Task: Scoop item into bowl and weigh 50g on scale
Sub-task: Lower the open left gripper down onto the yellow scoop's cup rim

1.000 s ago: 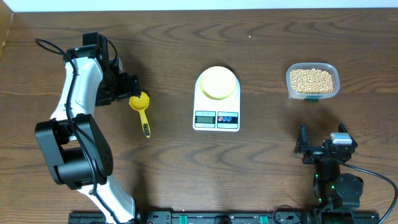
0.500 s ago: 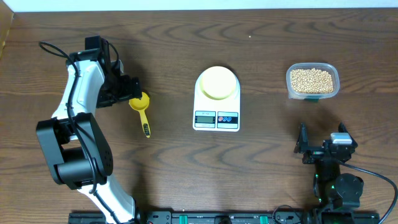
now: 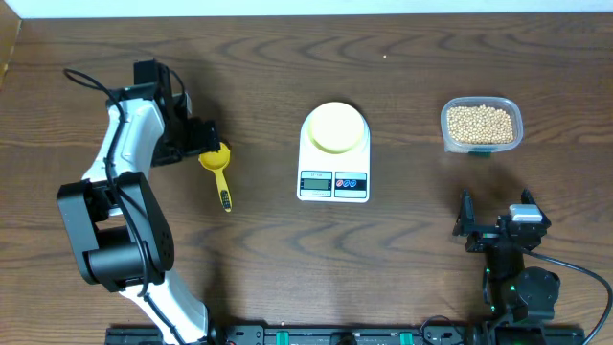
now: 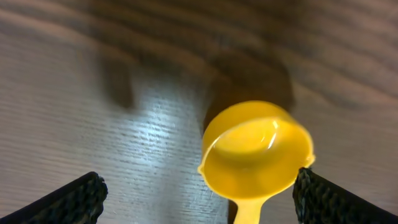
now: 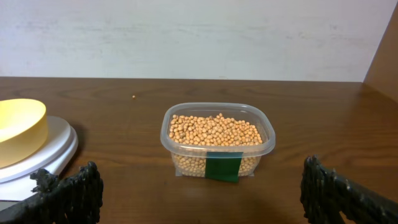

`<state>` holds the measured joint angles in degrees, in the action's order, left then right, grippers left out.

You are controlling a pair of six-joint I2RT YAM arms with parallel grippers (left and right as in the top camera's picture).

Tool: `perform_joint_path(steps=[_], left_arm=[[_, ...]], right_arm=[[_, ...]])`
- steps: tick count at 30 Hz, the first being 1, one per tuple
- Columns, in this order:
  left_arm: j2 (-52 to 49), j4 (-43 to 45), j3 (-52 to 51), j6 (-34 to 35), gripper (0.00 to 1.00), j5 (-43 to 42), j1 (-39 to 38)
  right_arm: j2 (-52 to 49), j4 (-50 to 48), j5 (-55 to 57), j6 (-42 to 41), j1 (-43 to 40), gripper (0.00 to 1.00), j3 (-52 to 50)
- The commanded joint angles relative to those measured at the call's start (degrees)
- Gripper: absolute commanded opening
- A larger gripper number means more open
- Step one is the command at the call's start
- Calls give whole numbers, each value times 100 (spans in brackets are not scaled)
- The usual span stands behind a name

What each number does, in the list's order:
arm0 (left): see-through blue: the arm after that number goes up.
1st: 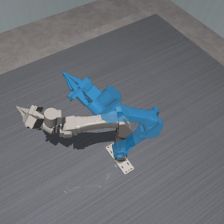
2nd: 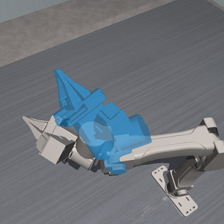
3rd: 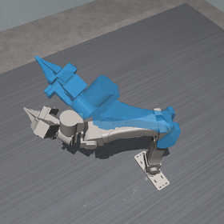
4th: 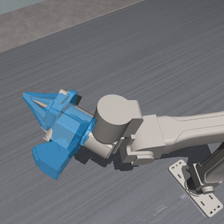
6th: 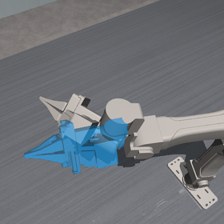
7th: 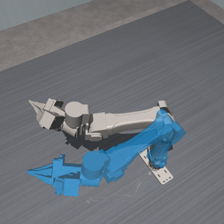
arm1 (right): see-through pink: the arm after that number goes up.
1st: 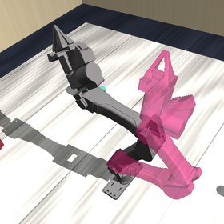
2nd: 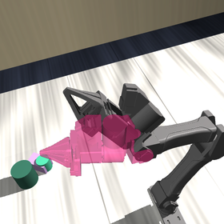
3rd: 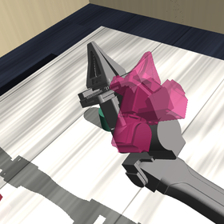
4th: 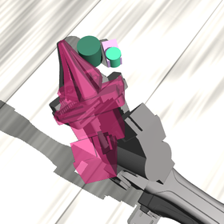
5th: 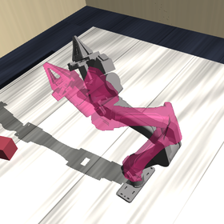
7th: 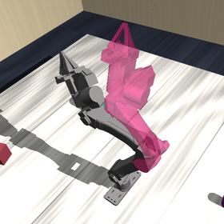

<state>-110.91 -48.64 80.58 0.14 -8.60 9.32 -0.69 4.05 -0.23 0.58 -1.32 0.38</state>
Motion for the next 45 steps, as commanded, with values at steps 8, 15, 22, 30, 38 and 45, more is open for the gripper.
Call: perform_joint_path(steps=[8,15,22,30,38,45], left_arm=[[-81,332,-426,-50,98,225,31],[-81,466,-426,-48,97,225,31],[-81,463,-428,-50,98,225,31],[-81,542,-428,-50,98,225,31],[-81,549,-431,-48,97,225,31],[-81,568,-439,-50,98,225,31]], right_arm=[[37,26,7,-74,-31,99,-9],[37,26,7,-74,-31,99,-9],[37,26,7,-74,-31,99,-9],[37,26,7,-74,-31,99,-9],[37,26,7,-74,-31,99,-9],[37,26,7,-74,-31,99,-9]])
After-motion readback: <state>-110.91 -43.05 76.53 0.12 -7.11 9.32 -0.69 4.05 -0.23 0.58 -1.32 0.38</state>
